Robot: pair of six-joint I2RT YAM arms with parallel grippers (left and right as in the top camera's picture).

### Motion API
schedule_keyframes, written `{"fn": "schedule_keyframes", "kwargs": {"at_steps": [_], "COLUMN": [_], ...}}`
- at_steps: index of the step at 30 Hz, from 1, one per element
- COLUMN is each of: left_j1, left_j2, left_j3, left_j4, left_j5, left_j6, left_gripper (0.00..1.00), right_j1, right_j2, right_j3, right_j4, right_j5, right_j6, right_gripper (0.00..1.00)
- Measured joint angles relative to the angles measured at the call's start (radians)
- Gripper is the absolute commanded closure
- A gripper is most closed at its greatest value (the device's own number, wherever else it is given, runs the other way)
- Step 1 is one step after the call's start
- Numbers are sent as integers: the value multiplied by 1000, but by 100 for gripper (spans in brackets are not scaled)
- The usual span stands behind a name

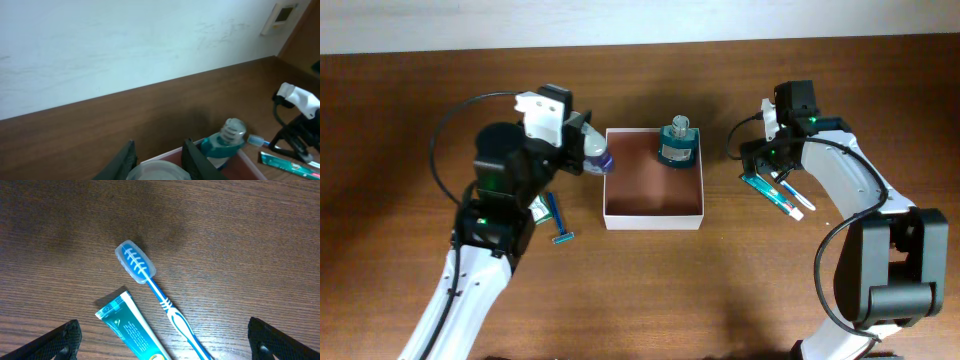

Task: Pack container
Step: 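Lift the soap bottle with the left gripper and carry it over the box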

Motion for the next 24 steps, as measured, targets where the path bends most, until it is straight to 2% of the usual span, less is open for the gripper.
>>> {"fn": "schedule_keyframes", "kwargs": {"at_steps": [12,24], "left_j1": [-224,-235], "left_j2": [18,219], "left_j3": [0,-4], "left_j4": [66,258], "left_j5": [-301,-360], "left_j6": [-90,-119], "left_gripper": [70,70], "right_j1": [0,0], "right_j2": [0,0], "right_j3": [0,0], "right_j4": [0,0], "right_j5": [0,0], "right_j6": [0,0], "right_gripper": [2,1]}}
